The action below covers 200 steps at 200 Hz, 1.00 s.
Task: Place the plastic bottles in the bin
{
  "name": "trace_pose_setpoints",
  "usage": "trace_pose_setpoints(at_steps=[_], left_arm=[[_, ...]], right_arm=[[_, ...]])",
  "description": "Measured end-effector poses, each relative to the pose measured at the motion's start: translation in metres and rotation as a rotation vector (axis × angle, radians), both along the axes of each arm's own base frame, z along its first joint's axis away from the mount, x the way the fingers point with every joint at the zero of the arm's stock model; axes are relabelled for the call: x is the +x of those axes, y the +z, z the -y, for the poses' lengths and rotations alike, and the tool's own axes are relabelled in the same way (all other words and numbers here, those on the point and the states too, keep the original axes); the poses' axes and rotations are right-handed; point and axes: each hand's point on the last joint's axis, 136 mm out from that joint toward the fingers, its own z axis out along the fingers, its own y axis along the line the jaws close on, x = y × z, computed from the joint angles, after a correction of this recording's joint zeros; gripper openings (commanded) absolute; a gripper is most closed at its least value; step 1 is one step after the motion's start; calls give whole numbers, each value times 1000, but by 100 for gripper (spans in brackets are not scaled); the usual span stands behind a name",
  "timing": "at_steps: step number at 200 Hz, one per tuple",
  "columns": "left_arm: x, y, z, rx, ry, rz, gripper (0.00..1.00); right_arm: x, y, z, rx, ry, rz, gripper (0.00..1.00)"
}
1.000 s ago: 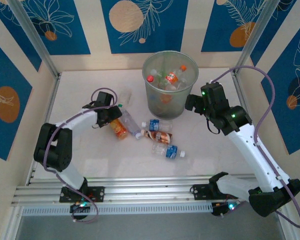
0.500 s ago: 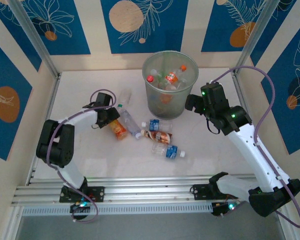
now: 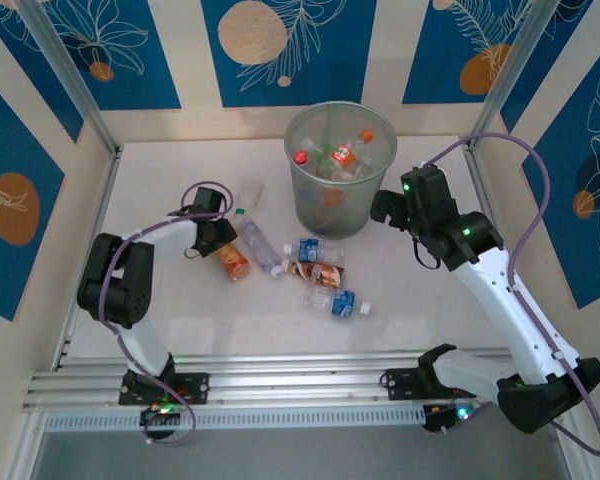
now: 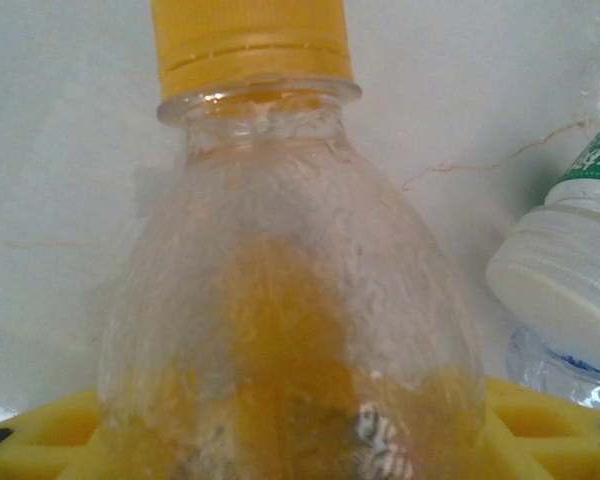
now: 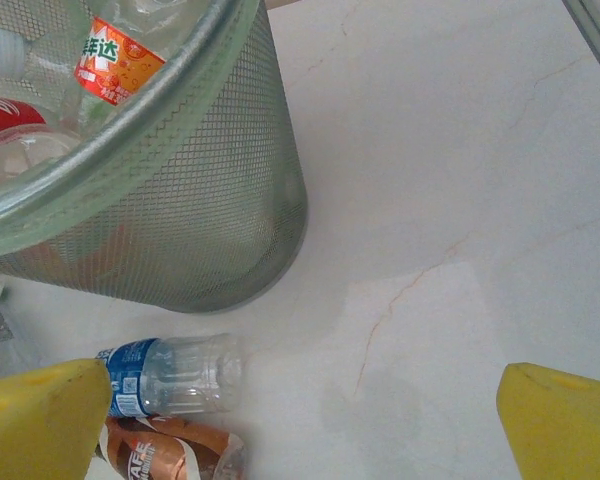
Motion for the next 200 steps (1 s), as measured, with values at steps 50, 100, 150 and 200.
trace_pose_setpoints(at_steps=[50,100,150,200], left_arm=[[3,41,-6,15,-5,104,53],[0,141,2,40,-67,376,53],[4,272,61,91,-272,733,54],[17,411,104,70,-386,1117,54]], right_arm=[[0,-2,0,6,-8,-4,99],[-11,-26,8,-3,-47,-63,99],[-25,-42,15,11,-83,-102,99],[-29,-57,17,25,-108,-134,99]])
